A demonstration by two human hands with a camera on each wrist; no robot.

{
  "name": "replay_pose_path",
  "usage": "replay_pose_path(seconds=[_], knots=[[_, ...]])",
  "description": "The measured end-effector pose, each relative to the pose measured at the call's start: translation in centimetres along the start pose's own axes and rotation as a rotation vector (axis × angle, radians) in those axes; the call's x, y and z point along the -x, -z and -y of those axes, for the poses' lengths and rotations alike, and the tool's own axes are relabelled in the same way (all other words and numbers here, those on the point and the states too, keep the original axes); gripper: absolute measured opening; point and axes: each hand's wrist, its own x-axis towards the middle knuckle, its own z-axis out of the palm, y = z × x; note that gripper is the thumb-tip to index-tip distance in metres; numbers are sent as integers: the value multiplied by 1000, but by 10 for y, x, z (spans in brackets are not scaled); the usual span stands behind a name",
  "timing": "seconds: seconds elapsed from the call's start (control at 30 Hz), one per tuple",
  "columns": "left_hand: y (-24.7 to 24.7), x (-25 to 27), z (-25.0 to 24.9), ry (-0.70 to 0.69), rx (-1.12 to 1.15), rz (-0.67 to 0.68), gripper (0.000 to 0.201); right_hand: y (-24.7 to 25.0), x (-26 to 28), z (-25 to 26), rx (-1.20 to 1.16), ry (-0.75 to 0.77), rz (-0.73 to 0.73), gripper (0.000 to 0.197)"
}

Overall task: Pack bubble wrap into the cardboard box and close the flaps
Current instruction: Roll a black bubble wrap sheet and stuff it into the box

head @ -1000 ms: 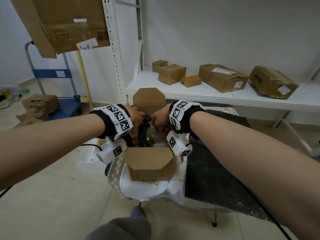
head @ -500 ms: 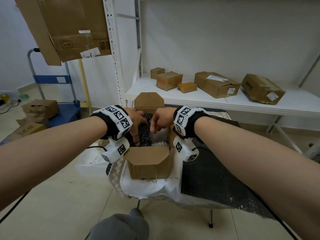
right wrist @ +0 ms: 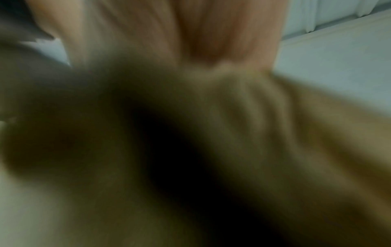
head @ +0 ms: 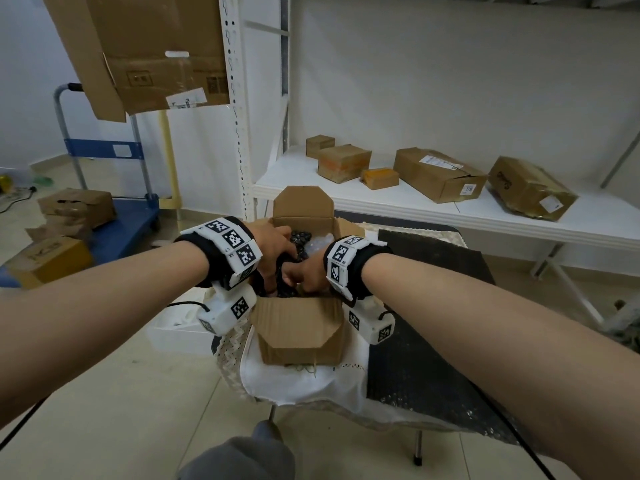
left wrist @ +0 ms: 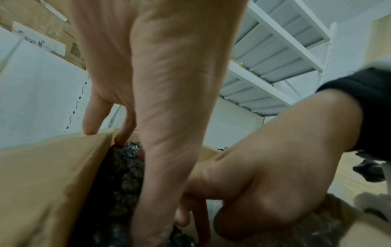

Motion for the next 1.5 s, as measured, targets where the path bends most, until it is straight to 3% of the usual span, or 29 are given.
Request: replay_pose_path(seconds=[0.1, 0.17, 0.23, 0.4, 0.53, 0.73, 1.03, 1.13, 1.23, 1.5], knots=[[-4, -6, 6, -24, -32, 5, 92, -5, -12, 5, 134, -22, -29, 19], [-5, -8, 6, -33, -81, 13, 87, -8, -19, 7, 192, -34, -24, 39], [-8, -10, 6, -33, -139, 10, 80, -5, -20, 8, 229, -20, -71, 46], [-19, -19, 10, -2, -217, 24, 75, 3, -18, 9, 183, -18, -43, 43], [-28, -31, 13, 18, -283, 61, 70, 4, -15, 8, 140, -14, -105, 36], [-18, -31, 0, 13, -279, 67, 65, -1, 1, 2, -79, -55, -96, 10], [7, -5, 6, 50, 147, 103, 83, 27, 36, -7, -708, -85, -239, 27], [18, 2, 0, 96, 157, 68, 83, 31, 49, -15, -748, -100, -313, 24], [34, 11, -10, 93, 175, 42, 71, 30, 62, -25, -758, -126, -411, 21], [91, 19, -62, 33, 213, -227, 46, 14, 112, -54, -792, -249, -699, 9]])
